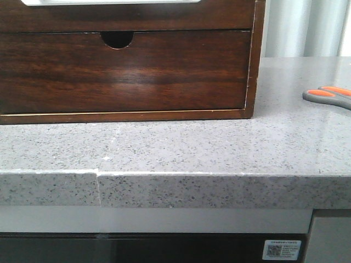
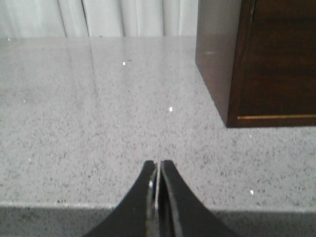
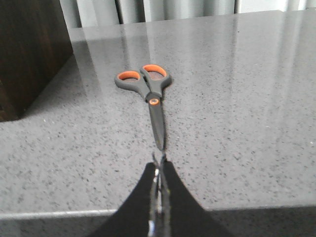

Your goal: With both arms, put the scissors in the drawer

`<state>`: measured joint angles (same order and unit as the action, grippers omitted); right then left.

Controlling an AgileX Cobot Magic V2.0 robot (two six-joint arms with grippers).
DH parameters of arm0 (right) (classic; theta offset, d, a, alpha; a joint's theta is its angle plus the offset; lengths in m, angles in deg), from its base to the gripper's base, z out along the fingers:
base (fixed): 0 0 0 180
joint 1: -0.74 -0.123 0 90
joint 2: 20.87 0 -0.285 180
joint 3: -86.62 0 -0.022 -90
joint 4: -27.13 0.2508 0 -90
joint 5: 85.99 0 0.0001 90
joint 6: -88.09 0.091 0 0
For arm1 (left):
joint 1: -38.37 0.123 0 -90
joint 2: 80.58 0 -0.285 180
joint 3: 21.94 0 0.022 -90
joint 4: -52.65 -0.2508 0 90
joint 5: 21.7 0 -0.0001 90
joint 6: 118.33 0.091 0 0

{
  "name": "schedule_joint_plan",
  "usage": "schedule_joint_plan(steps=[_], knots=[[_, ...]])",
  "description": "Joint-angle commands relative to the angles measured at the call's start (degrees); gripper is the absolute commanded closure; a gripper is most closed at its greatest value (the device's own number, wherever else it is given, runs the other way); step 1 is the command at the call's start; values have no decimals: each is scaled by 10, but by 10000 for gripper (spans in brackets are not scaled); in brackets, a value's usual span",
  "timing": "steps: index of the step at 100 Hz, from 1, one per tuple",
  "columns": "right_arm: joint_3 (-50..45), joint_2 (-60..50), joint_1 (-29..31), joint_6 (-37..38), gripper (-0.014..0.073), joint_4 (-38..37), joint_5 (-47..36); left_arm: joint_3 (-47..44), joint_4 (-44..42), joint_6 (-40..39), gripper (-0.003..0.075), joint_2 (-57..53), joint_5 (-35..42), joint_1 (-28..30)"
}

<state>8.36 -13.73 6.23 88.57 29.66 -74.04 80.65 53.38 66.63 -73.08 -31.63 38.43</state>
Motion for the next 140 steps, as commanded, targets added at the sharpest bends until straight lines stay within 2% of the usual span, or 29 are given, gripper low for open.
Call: schedule_joint_plan(steps=[1,16,38,62,77,88,114,123,133,140], knots=[[-5,-10,3,-5,650,27,-69,-12,0,-1,739,-19,65,-3],[-5,-10,3,-5,650,33,-109,-12,0,-1,739,-19,89,-3],[1,-10,-2,-5,650,33,-114,-6,0,-2,739,-19,131,-3],[53,3,-30,-5,650,34,-35,41,0,-7,739,-12,110,-3],[100,54,-41,-5,650,40,-8,104,0,-7,739,26,64,-3],[136,118,-41,-5,650,41,18,135,0,-7,739,71,76,-3],[183,217,-41,-5,650,55,11,189,0,-7,734,174,108,-3],[181,229,-41,-5,650,55,10,195,-14,-7,661,210,144,-3],[179,234,-41,-5,650,55,15,195,-40,-7,480,247,195,-12],[179,234,-41,-5,650,55,13,195,-49,-7,395,271,231,-30]])
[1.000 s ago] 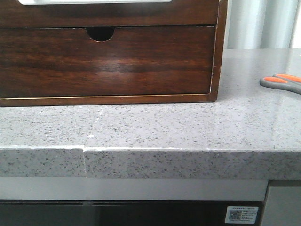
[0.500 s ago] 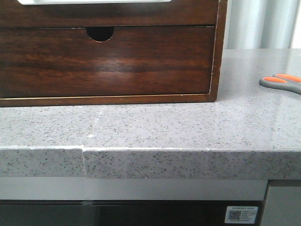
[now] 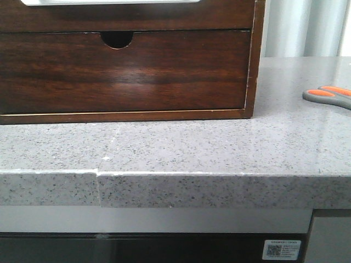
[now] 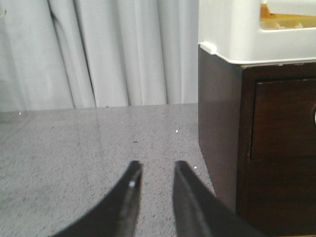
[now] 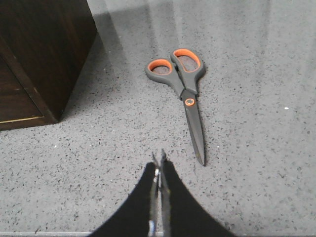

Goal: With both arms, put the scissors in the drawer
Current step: 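Grasp the white drawer handle with the left gripper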

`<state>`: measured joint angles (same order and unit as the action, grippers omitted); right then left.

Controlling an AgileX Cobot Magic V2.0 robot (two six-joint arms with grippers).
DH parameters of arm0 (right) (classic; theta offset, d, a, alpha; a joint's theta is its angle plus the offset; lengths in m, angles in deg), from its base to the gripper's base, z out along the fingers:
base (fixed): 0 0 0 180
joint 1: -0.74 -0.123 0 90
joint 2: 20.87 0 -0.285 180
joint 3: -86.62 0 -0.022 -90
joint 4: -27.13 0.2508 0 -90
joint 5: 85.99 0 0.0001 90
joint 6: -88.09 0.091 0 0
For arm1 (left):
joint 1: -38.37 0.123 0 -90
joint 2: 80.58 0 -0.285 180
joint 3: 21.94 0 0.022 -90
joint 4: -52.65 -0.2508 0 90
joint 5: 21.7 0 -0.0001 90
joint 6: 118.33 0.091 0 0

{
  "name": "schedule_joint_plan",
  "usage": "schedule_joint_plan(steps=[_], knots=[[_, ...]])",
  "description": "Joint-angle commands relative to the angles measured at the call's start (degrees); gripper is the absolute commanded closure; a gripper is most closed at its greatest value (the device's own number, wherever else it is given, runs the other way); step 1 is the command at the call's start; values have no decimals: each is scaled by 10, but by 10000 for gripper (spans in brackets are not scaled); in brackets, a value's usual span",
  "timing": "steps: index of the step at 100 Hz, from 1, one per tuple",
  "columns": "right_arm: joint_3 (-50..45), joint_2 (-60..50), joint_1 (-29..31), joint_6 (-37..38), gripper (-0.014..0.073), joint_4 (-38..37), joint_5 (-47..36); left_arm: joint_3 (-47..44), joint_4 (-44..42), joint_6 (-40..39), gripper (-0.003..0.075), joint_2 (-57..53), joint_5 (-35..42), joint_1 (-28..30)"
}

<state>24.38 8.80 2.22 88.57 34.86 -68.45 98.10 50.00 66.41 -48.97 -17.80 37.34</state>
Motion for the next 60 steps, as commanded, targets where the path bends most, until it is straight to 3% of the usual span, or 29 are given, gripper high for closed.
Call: schedule_joint_plan(steps=[1,23,60], knots=[[19,9,-1,-5,650,3,-43,21,-18,-5,391,34,97,-24],[19,9,-1,-5,650,3,-45,26,-228,-5,385,119,215,-116],[19,9,-1,-5,650,3,-45,150,-480,2,385,317,185,-219]])
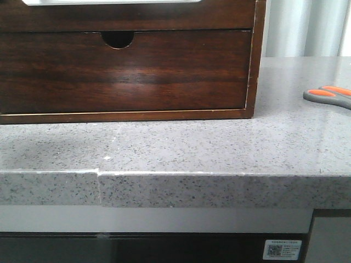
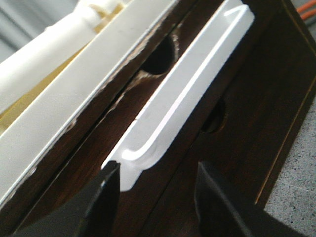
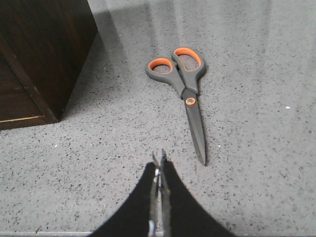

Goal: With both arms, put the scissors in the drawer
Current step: 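Grasp the white drawer handle with the left gripper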

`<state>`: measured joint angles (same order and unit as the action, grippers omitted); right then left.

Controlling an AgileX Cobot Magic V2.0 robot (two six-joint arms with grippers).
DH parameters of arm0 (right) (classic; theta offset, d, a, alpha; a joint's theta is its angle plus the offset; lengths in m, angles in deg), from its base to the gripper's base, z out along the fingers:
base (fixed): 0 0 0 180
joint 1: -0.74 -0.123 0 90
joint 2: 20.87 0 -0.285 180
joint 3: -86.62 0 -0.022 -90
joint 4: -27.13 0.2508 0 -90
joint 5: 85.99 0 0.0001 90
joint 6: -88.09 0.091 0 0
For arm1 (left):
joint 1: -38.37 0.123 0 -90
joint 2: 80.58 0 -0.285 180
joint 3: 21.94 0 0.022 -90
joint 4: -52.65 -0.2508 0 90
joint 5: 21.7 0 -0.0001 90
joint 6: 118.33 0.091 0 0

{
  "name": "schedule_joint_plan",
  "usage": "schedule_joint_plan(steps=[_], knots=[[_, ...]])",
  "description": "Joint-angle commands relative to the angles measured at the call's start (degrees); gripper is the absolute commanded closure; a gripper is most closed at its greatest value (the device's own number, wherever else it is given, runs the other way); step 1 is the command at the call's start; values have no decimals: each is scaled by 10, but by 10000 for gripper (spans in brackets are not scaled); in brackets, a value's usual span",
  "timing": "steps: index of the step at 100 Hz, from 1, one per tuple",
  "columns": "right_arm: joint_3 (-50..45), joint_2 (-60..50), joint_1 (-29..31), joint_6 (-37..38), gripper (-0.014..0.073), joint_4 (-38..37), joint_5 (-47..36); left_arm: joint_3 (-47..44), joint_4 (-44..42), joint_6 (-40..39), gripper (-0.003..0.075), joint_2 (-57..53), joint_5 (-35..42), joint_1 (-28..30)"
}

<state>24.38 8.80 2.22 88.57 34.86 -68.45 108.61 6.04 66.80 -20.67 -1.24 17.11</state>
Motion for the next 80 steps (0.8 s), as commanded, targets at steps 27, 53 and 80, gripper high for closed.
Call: schedule_joint_plan(steps=[27,53,80], knots=[[19,9,-1,-5,650,3,-45,128,-106,-2,385,115,-3,-42],[19,9,-1,-5,650,3,-45,152,-163,-3,480,145,-22,-43],[19,9,-1,-5,650,3,-45,152,-184,-3,739,145,-23,-72]])
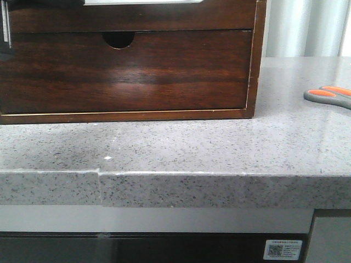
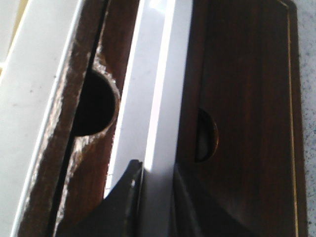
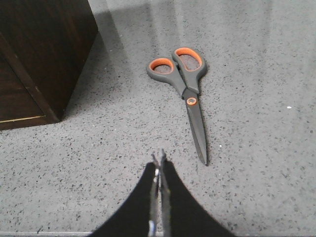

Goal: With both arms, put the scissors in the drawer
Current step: 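Grasp the white drawer handle with the left gripper, then pull the drawer open toward the robot with the left gripper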

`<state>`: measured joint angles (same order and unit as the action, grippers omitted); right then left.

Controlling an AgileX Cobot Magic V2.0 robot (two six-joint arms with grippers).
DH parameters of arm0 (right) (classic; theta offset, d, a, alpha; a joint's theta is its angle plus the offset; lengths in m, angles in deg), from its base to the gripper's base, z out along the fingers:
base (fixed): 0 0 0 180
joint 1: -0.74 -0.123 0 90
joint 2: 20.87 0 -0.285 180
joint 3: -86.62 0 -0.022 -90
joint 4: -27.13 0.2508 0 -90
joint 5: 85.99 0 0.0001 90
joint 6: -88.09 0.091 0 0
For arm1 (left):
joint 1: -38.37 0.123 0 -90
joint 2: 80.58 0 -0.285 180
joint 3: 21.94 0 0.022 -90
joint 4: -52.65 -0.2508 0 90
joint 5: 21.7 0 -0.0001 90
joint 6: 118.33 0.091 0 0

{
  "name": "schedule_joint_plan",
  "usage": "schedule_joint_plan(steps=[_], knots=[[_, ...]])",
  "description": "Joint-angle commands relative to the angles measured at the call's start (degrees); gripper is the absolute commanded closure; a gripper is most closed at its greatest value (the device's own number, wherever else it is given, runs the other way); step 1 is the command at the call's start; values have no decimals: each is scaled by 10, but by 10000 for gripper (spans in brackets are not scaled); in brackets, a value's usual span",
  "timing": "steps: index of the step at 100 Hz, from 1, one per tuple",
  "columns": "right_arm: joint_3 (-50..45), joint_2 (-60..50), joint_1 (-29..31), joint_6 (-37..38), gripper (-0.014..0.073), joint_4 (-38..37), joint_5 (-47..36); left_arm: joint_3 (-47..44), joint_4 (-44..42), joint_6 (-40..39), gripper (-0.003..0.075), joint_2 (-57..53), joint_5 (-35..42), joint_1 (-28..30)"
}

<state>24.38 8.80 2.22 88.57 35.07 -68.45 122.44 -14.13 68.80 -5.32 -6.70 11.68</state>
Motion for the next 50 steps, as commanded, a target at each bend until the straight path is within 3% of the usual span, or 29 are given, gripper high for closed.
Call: schedule_joint_plan(steps=[1,50], knots=[[19,9,-1,-5,650,1,-45,14,18,-23,739,-9,30,-20],[19,9,-1,-5,650,1,-45,-52,20,-24,739,-100,10,-51]])
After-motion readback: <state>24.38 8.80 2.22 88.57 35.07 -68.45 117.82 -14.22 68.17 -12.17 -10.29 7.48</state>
